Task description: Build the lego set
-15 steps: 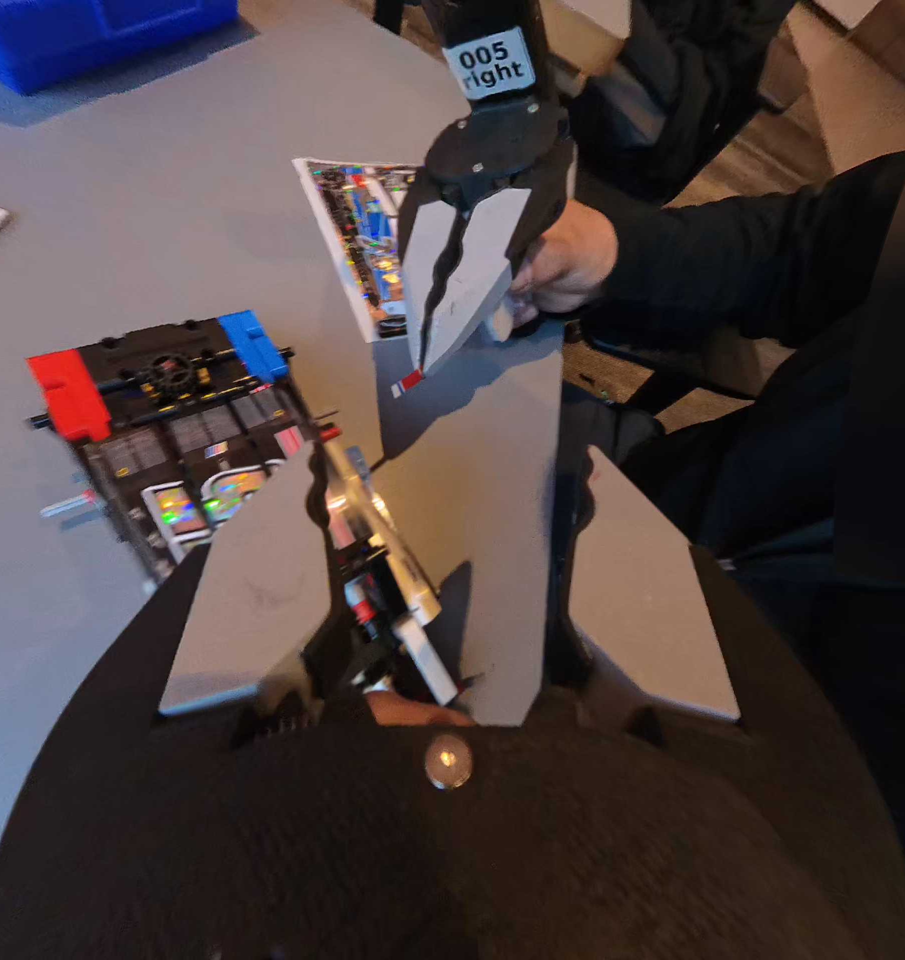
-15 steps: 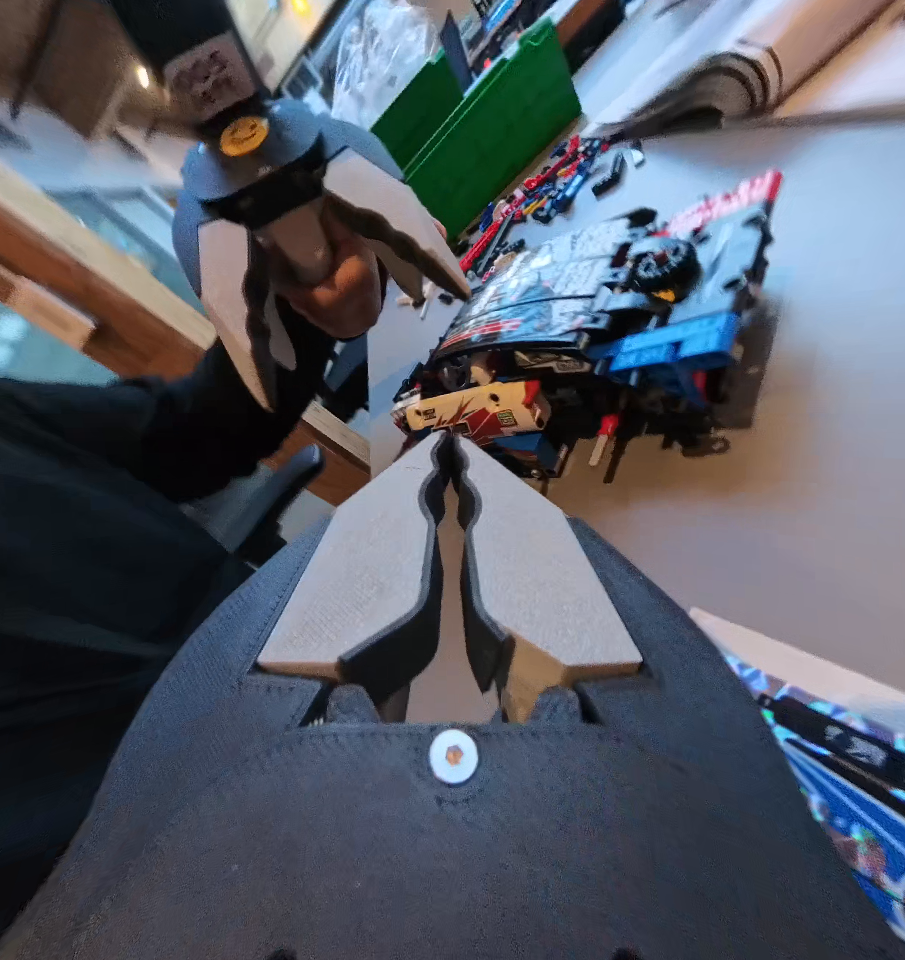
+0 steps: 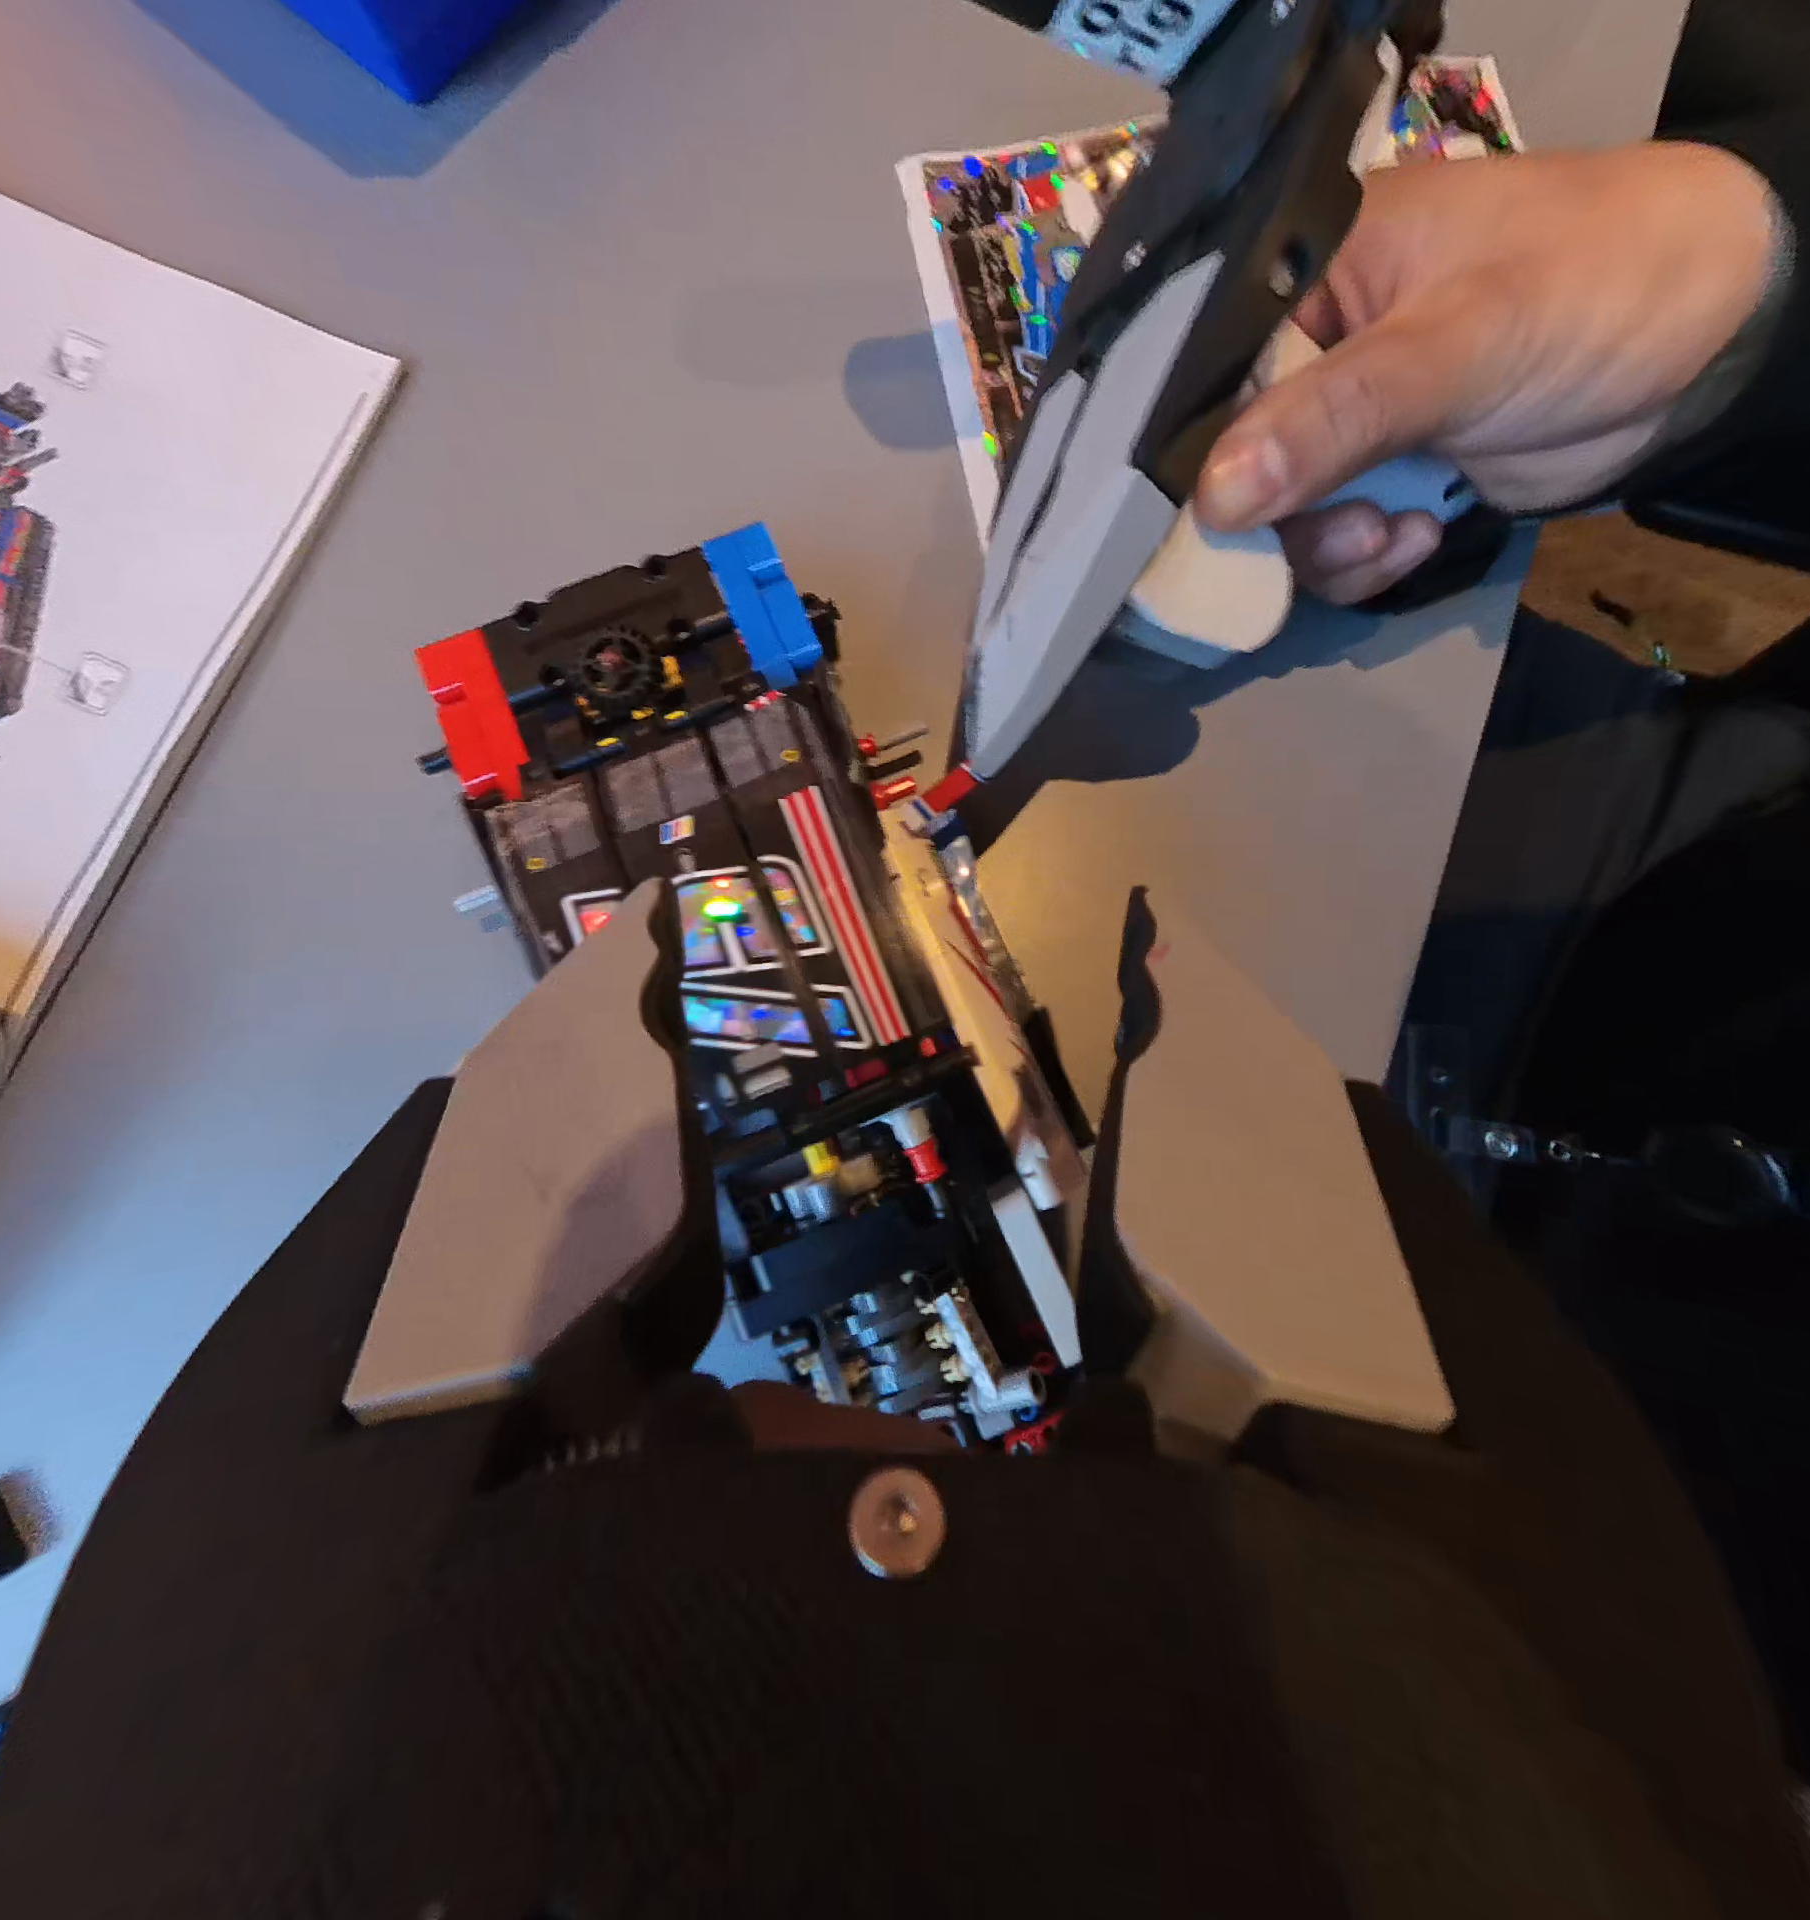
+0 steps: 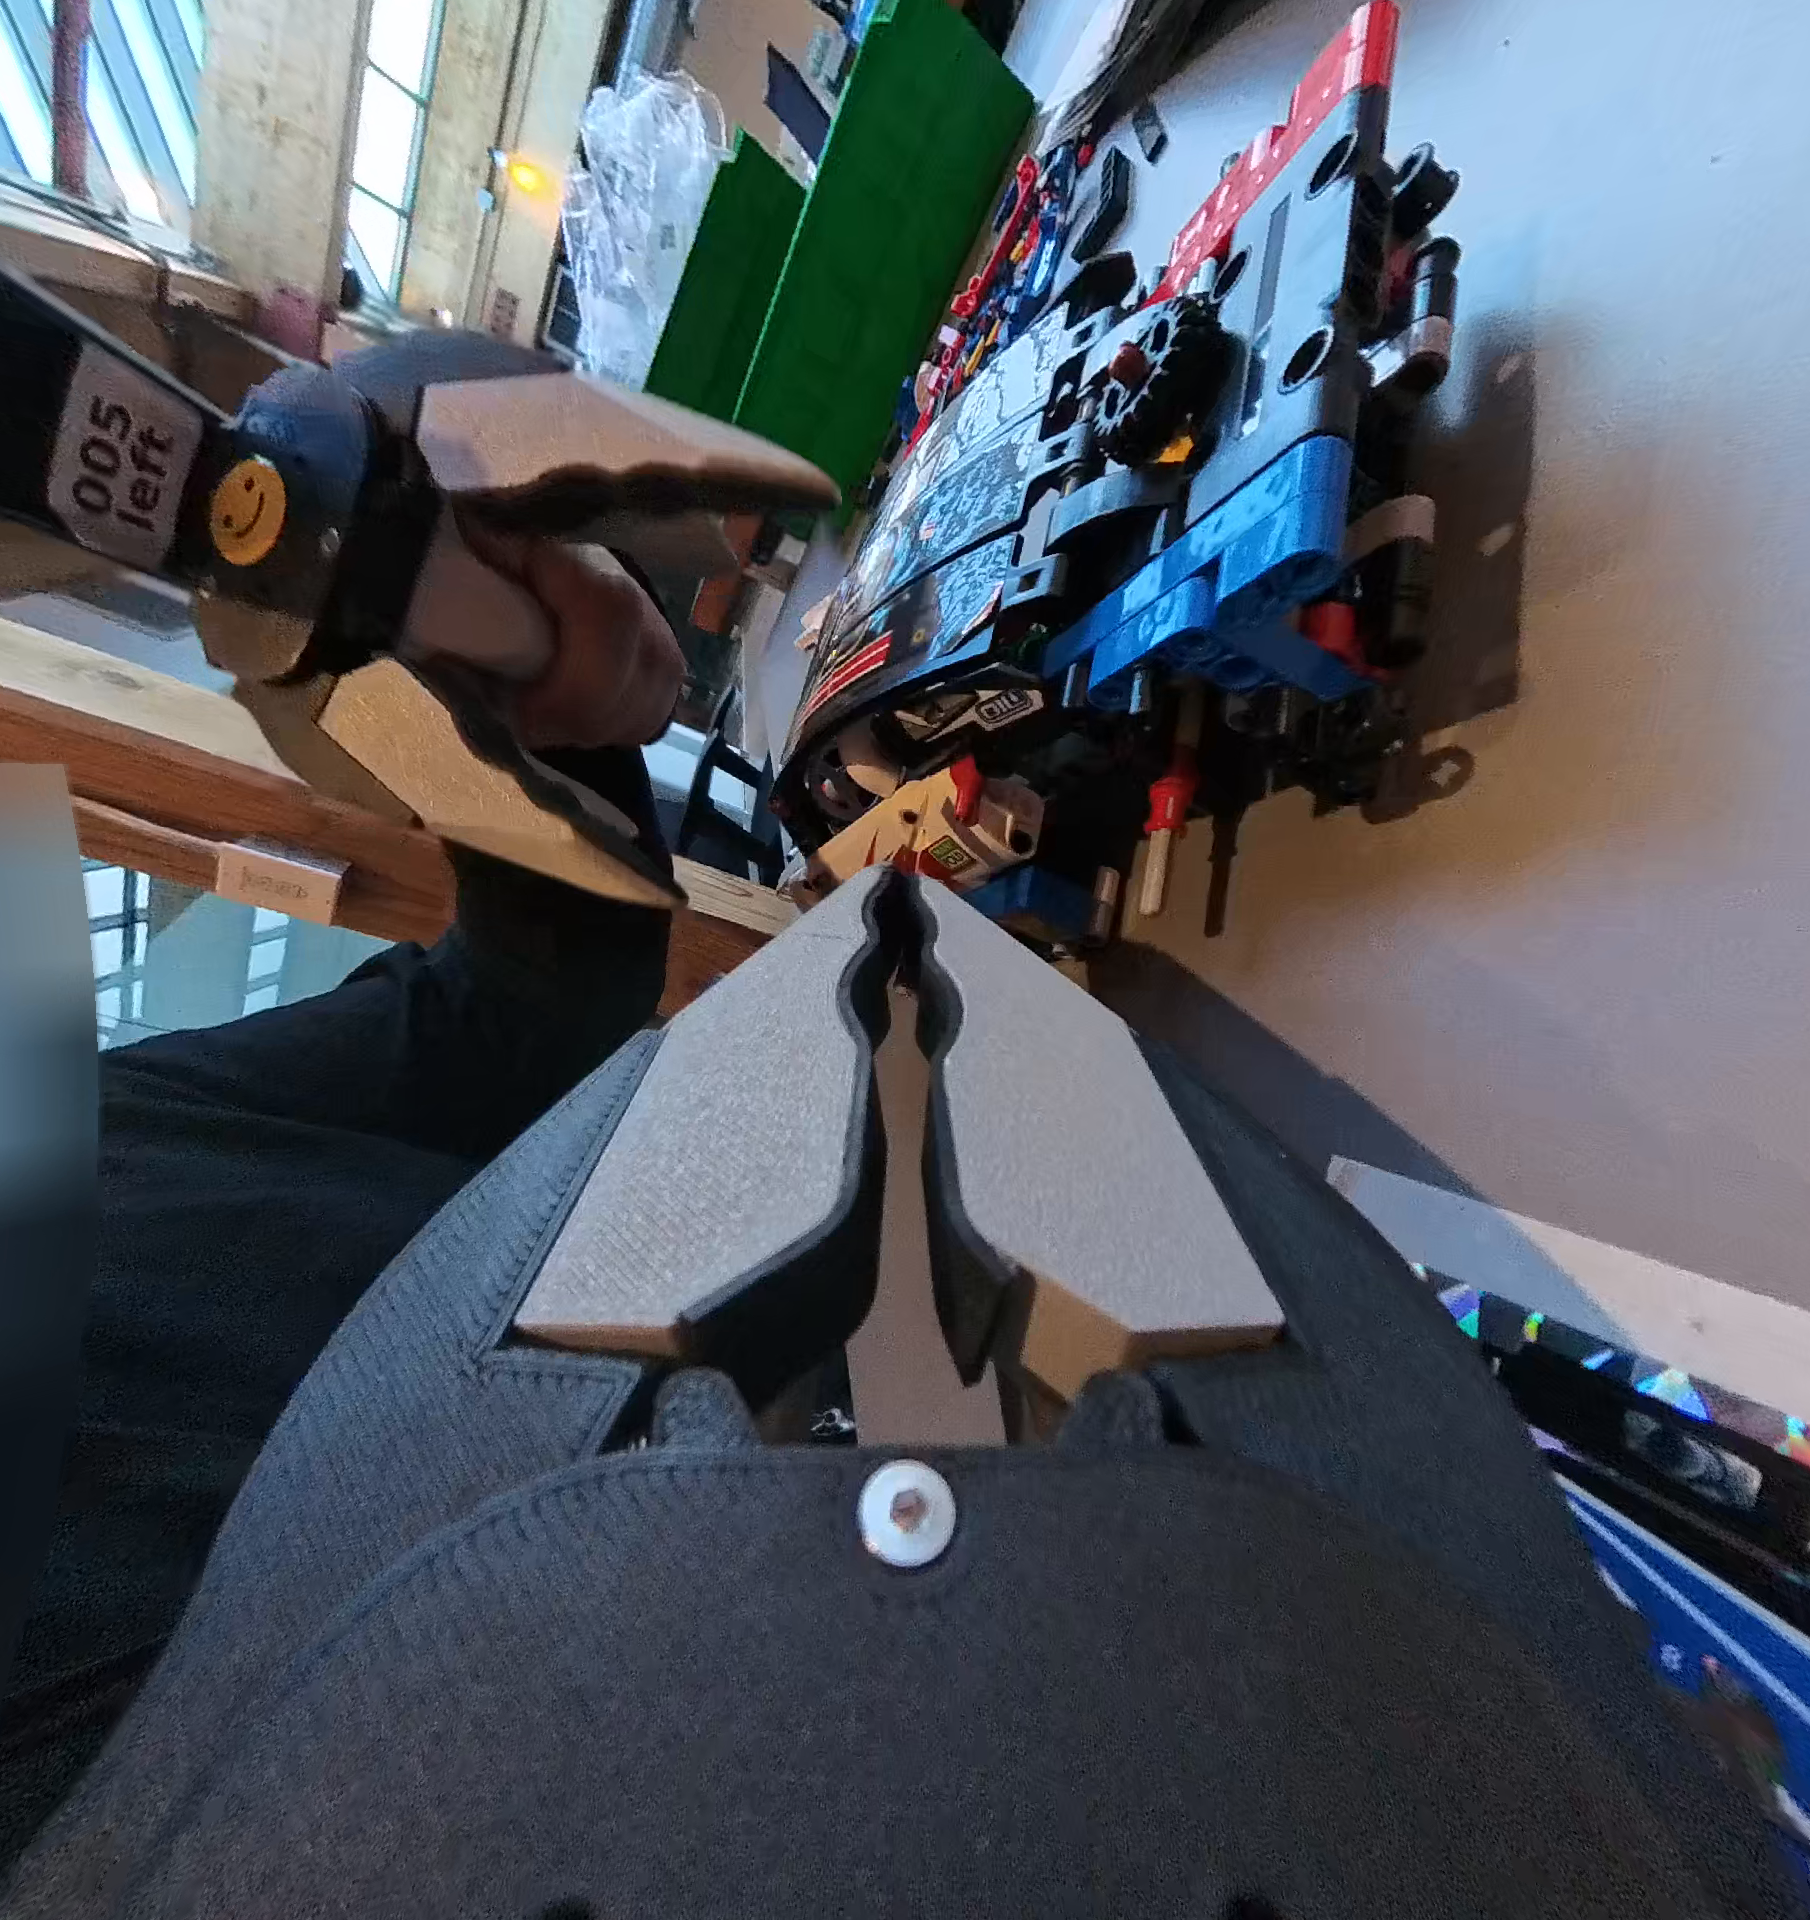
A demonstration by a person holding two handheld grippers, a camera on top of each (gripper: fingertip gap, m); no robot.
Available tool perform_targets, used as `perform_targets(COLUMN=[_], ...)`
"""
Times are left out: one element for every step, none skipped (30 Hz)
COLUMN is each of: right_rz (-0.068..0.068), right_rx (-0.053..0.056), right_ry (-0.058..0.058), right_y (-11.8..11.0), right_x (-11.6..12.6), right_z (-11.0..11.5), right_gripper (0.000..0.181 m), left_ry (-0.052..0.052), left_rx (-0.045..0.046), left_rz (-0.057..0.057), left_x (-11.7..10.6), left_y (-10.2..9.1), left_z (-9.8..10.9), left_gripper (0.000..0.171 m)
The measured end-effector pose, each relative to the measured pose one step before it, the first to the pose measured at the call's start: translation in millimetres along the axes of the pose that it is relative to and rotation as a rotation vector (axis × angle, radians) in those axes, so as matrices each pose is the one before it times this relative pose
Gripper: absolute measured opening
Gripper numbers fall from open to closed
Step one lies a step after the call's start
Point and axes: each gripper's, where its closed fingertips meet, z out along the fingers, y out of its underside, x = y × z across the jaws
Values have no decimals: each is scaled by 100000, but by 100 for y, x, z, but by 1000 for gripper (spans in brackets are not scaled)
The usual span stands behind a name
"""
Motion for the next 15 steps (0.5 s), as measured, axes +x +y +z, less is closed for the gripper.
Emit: perform_targets(right_rz=[696, 694, 903, 1098, 1049, 1120, 1314, 1308, 932, 500, 560, 957, 1287, 1611, 1804], right_rx=[338, 434, 385, 318, 182, 267, 381, 367, 414, 361, 476, 771, 839, 933, 1197], right_ry=[175, -162, -882, -1154, -872, -918, -1302, -1115, -214, 493, 328, -224, -468, -617, -950], right_y=[-53, -59, -33, 0, 26, 37, 39, 23, -8, -20, -36, -76, -61, -62, -83], right_x=[68, 29, -68, -82, -37, -28, -103, -89, 22, 108, 61, -11, -35, -40, -115], right_z=[-30, -31, -5, 30, 56, 80, 85, 76, 61, 31, 20, 16, 18, 26, 8], right_gripper=[0, 0, 0, 0, 0, 0, 0, 0, 0, 0, 0, 0, 0, 0, 0], left_ry=[-1056, -753, -173, -951, -1371, -431, -426, 160, 1118, 309, -849, -722, -117, 188, 1105], left_rx=[719, -54, -685, -954, -1355, -2107, -1485, -490, 218, 844, 892, 728, 581, 404, 109], left_rz=[-2056, -1490, -891, -473, 284, 1075, 668, 172, -157, -743, -927, -969, -1535, -2061, -1903], left_x=[-638, -500, -265, -279, -212, 27, 24, 63, 141, -112, -387, -460, -441, -421, -197], left_y=[-164, -74, 0, 18, 91, 233, 128, 8, -78, -161, -159, -132, -104, -88, -59], left_z=[-180, -51, 115, 256, 356, 395, 343, 233, 87, -23, -91, -81, -36, 2, 45], left_gripper=[82, 86, 91, 93, 93, 95, 95, 95, 95, 94, 93, 93, 92, 91, 90])
